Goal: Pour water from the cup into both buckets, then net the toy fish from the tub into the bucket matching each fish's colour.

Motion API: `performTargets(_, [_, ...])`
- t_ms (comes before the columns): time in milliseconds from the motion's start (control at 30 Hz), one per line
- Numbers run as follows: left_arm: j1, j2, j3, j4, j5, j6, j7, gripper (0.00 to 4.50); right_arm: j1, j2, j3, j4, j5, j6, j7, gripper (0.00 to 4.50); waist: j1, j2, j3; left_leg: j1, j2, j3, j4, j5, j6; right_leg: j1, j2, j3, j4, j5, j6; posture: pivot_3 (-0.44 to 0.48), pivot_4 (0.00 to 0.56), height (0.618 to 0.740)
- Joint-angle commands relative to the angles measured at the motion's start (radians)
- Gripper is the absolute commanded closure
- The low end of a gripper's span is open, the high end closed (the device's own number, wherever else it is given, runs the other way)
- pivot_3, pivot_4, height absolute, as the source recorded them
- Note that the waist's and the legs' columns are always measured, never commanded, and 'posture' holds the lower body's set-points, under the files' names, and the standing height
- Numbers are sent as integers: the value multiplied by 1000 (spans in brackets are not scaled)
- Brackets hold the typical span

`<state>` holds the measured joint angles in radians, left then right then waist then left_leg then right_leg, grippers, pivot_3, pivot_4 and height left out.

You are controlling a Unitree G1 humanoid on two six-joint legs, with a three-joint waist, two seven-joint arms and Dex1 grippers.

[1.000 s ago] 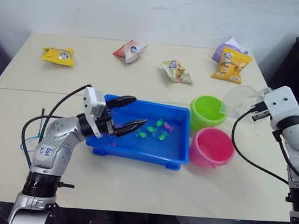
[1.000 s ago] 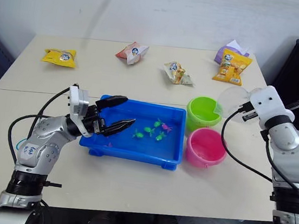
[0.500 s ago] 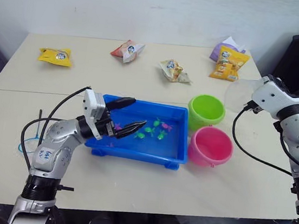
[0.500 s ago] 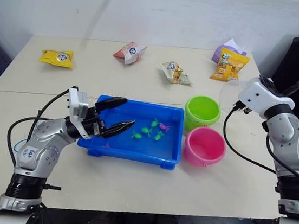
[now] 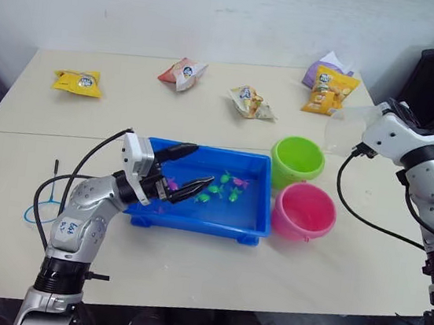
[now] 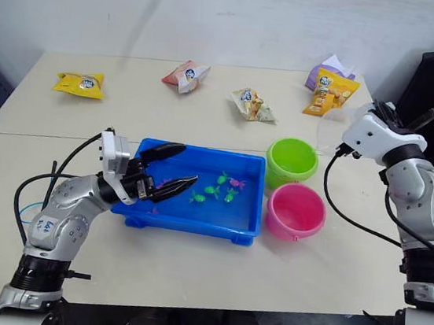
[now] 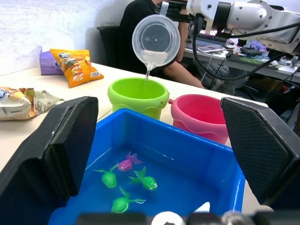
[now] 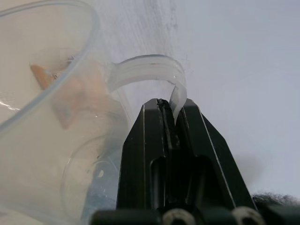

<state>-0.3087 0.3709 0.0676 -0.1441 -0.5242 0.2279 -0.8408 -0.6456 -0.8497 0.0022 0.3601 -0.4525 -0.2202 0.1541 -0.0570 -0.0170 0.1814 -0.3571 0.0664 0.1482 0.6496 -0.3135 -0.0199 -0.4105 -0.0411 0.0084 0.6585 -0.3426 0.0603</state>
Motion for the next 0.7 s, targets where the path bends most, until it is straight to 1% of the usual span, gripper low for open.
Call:
performTargets(33, [2, -1, 3, -27, 1, -22, 5, 0, -24, -13, 1, -24, -22, -26, -25, 4442, 0, 0, 0, 0, 0, 0, 0, 0, 0, 0, 0, 0, 0, 0, 0, 0, 150, 739])
performTargets(267, [0, -1, 2, -20, 7, -34, 4, 0, -43, -24, 27, -27, -77, -55, -51, 4442, -1, 0, 0, 0, 0, 0, 0, 0, 0, 0, 0, 0, 0, 0, 0, 0, 150, 739])
performTargets(700, [-6, -1, 0, -13, 15, -47, -4, 0, -32, -23, 15, -42, -129, -129, -142, 4442, -1, 0, 0, 0, 0, 0, 1, 0, 0, 0, 0, 0, 1, 0, 0, 0, 150, 739])
